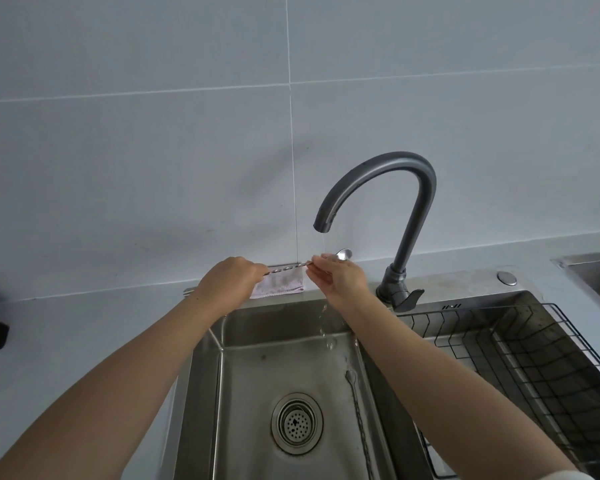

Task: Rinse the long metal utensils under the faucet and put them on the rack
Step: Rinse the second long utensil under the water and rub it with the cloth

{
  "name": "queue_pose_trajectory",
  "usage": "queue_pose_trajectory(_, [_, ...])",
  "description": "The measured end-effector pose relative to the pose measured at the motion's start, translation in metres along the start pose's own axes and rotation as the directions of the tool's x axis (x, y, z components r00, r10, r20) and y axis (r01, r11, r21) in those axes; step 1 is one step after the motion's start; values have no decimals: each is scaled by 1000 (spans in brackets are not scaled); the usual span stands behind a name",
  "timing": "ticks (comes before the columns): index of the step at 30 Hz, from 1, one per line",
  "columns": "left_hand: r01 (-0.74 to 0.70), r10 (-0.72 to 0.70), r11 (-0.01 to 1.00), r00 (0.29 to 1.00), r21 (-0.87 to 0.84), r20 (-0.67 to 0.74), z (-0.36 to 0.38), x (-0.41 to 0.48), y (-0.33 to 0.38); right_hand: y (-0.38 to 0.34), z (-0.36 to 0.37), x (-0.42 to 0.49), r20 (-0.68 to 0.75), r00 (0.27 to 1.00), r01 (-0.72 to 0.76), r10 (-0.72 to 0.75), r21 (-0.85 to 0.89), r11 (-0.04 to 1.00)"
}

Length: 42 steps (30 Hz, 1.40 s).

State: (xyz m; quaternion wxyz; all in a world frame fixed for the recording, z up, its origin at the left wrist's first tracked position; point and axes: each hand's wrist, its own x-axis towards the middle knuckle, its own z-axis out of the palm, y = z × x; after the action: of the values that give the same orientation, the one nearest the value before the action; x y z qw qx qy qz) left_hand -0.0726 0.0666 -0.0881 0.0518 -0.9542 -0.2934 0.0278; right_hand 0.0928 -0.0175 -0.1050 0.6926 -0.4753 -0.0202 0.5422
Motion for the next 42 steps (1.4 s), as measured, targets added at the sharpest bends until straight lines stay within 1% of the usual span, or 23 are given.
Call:
queue_pose_trajectory(2, [12, -12, 1000, 1000, 0, -9, -1, -1, 0, 0, 0, -1, -29, 1000, -8, 9, 21, 1000])
queue_pose_trajectory(5, [35, -35, 999, 999, -15, -21, 1, -1, -3, 5, 4, -1, -45, 999, -3, 3, -1, 1000])
queue_pose_trajectory(11, [66, -65, 998, 997, -19, 31, 2, -3, -1, 7, 8, -4, -6, 1000, -25, 24, -111, 993])
queue_pose_trajectory(13, [72, -71, 997, 997, -36, 26, 6, -4, -4, 5, 7, -6, -2, 1000, -14, 14, -109, 994])
queue_pose_trajectory(15, [77, -77, 995, 997, -55, 13, 10, -4, -7, 5, 5, -3, -26, 1000, 11, -13, -93, 996])
queue_pose_trajectory(17, [80, -80, 994, 997, -74, 3, 11, -4, -8, 6, 7, -3, -30, 999, 29, -33, -120, 992])
queue_pose_trajectory(22, [73, -74, 995, 997, -61, -19, 12, -7, -12, 9, 12, -4, -92, 996, -11, 1, -103, 995])
queue_pose_trajectory(27, [91, -92, 994, 996, -60, -16, 11, -9, -11, 8, 10, -3, -32, 999, -28, 23, -154, 988])
queue_pose_trajectory(30, [97, -103, 990, 993, -100, -60, 13, -9, -10, 5, 8, -5, -13, 1000, -26, 24, -181, 983])
queue_pose_trajectory(35, [41, -61, 993, 981, -109, -182, 11, -9, -7, 1, 11, -2, -45, 999, -11, 7, -101, 995])
queue_pose_trajectory(37, [30, -41, 995, 991, -92, -126, 2, -12, -4, 3, 12, -3, -45, 999, -3, 2, -35, 999])
queue_pose_trajectory(38, [32, -40, 997, 992, -64, -121, -2, -11, -3, 5, 13, -4, -41, 999, -3, 3, -8, 1000])
queue_pose_trajectory(39, [36, -41, 999, 988, -36, -148, -3, -8, -4, 6, 13, -5, -36, 999, 1, -1, 5, 1000])
queue_pose_trajectory(42, [23, -20, 1000, 977, 9, -214, -1, -4, -3, 8, 15, -5, -22, 999, 46, -47, -41, 998])
